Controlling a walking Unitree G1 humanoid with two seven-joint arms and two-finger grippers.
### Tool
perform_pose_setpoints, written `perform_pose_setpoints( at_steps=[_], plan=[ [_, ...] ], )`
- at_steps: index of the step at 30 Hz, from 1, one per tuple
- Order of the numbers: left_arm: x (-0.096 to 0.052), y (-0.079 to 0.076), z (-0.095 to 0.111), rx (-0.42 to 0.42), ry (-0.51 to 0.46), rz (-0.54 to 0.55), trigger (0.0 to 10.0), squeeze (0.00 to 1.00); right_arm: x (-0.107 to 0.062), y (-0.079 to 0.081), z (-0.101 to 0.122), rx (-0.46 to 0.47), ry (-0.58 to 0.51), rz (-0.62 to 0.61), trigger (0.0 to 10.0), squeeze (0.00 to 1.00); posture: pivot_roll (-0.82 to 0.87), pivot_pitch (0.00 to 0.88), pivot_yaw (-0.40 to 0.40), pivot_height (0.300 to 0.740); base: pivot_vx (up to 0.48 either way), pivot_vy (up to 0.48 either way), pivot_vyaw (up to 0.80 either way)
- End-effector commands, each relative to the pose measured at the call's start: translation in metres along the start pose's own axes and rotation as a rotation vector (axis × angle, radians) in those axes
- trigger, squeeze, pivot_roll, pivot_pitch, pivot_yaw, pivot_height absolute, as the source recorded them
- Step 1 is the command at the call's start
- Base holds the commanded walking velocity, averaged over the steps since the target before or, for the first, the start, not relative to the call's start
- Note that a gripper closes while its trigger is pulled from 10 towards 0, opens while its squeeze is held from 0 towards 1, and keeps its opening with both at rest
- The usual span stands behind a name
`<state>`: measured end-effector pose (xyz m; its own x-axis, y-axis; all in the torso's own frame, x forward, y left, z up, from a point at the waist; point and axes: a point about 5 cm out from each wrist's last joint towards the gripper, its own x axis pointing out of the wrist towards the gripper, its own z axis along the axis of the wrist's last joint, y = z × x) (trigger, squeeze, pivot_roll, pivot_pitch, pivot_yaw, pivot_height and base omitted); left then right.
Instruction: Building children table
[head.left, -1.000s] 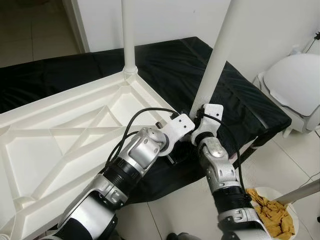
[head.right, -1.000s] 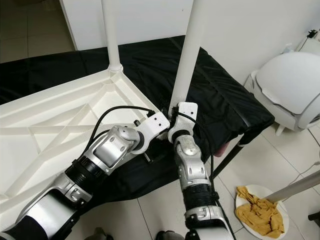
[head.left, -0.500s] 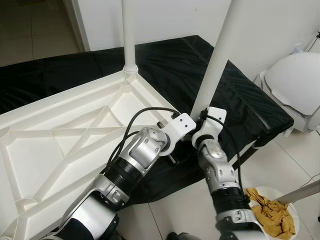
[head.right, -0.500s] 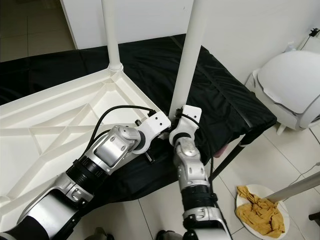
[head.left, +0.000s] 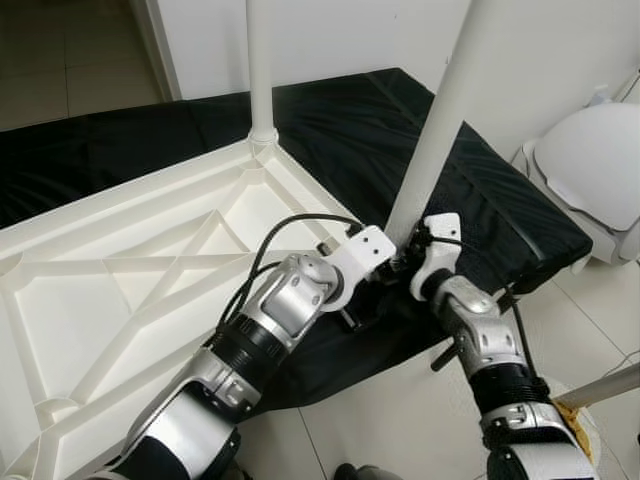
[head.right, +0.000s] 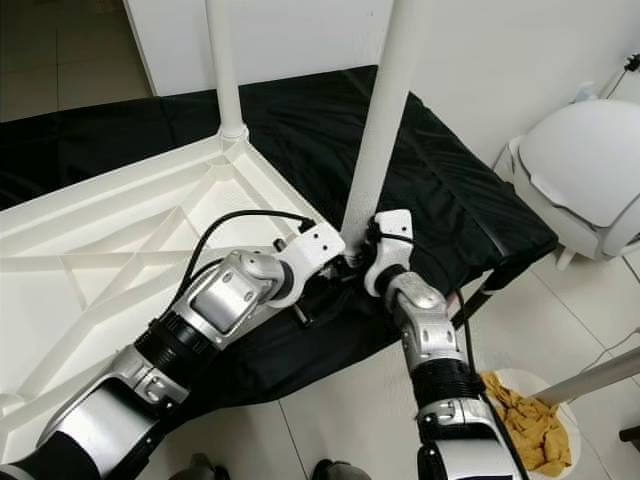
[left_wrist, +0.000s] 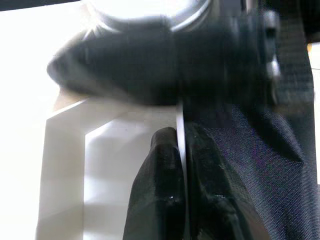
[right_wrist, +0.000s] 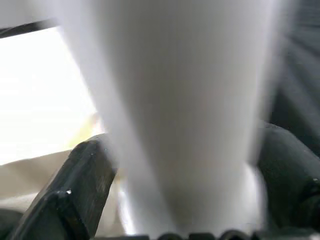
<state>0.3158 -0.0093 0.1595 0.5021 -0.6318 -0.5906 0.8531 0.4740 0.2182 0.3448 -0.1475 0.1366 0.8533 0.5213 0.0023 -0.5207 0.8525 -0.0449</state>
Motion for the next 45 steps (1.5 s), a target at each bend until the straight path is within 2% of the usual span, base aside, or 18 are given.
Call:
perform_pose_setpoints(
  at_steps=[1,5,6,7,8,9,10,11,20,24,27,28,31,32,37,39,42,45],
  plan=[
    [0.001,-0.002,0.003,0.035,0.004,0.006,10.0,0.0,0.001,0.003,-0.005,0.0,0.023,0.051,10.0,0.0,-0.07,0.088,0.0,0.74,0.0,0.0,0.0],
    [0.001,-0.003,0.003,0.039,0.006,0.004,10.0,0.0,0.001,0.001,-0.006,-0.014,0.036,0.106,10.0,0.0,-0.06,0.086,0.003,0.74,0.0,0.0,0.0],
    [0.001,-0.003,0.003,0.04,0.006,0.003,10.0,0.0,0.001,-0.001,-0.006,-0.032,0.045,0.117,7.2,0.0,-0.06,0.087,0.004,0.74,0.0,0.0,0.0],
    [0.001,-0.003,0.003,0.04,0.006,0.003,10.0,0.0,0.001,-0.001,-0.006,-0.032,0.045,0.117,7.2,0.0,-0.06,0.087,0.004,0.74,0.0,0.0,0.0],
    [0.001,-0.003,0.003,0.041,0.006,0.003,10.0,0.0,0.002,-0.003,-0.006,-0.045,0.051,0.117,6.2,0.0,-0.06,0.087,0.004,0.74,0.0,0.0,0.0],
    [0.001,-0.003,0.003,0.041,0.007,0.002,10.0,0.0,0.001,-0.005,-0.006,-0.042,0.055,0.131,2.8,0.0,-0.06,0.086,0.005,0.74,0.0,0.0,0.0],
    [0.001,-0.003,0.003,0.041,0.007,0.002,10.0,0.0,0.001,-0.005,-0.006,-0.042,0.055,0.131,2.8,0.0,-0.06,0.086,0.005,0.74,0.0,0.0,0.0],
    [0.001,-0.003,0.003,0.041,0.007,0.002,10.0,0.0,0.001,-0.006,-0.007,-0.051,0.061,0.137,0.0,0.0,-0.06,0.087,0.005,0.74,0.0,0.0,0.0],
    [0.001,-0.005,0.003,0.041,0.008,-0.002,10.0,0.0,-0.001,-0.008,-0.013,-0.04,0.07,0.112,0.0,0.0,-0.06,0.089,0.002,0.74,0.0,0.0,0.0],
    [0.001,-0.006,0.003,0.041,0.007,-0.003,10.0,0.0,-0.001,-0.003,-0.016,0.001,0.058,-0.014,0.0,0.0,-0.07,0.087,-0.001,0.74,0.0,0.0,0.0],
    [0.002,-0.006,0.003,0.04,0.007,-0.003,10.0,0.0,0.0,-0.002,-0.02,0.074,0.058,-0.182,0.0,0.0,-0.07,0.085,-0.005,0.74,0.0,0.0,0.0],
    [0.002,-0.006,0.003,0.04,0.007,-0.003,10.0,0.0,0.0,-0.002,-0.02,0.074,0.058,-0.182,0.0,0.0,-0.07,0.085,-0.005,0.74,0.0,0.0,0.0],
    [0.002,-0.006,0.003,0.038,0.006,-0.002,10.0,0.0,0.0,0.002,-0.026,0.141,0.073,-0.364,0.0,0.0,-0.06,0.082,-0.009,0.74,0.0,0.0,0.0],
    [0.002,-0.006,0.003,0.038,0.006,-0.002,10.0,0.0,0.0,0.002,-0.026,0.141,0.073,-0.364,0.0,0.0,-0.06,0.082,-0.009,0.74,0.0,0.0,0.0],
    [0.002,-0.008,0.003,0.037,0.004,-0.004,10.0,0.0,0.001,0.013,-0.027,0.186,0.056,-0.521,0.0,0.0,-0.07,0.079,-0.015,0.74,0.0,0.0,0.0],
    [0.003,-0.008,0.003,0.037,0.004,-0.005,10.0,0.0,0.001,0.02,-0.027,0.217,0.05,-0.641,0.0,0.0,-0.07,0.078,-0.025,0.74,0.0,0.0,0.0],
    [0.002,-0.005,0.004,0.028,0.002,0.007,10.0,0.0,0.002,0.027,-0.025,0.229,0.059,-0.729,0.0,0.0,-0.07,0.077,-0.029,0.74,0.0,0.0,0.0],
    [0.002,-0.005,0.004,0.025,0.0,0.01,10.0,0.0,0.003,0.028,-0.023,0.242,0.057,-0.738,0.0,0.0,-0.07,0.075,-0.031,0.74,0.0,0.0,0.0]
  ],
)
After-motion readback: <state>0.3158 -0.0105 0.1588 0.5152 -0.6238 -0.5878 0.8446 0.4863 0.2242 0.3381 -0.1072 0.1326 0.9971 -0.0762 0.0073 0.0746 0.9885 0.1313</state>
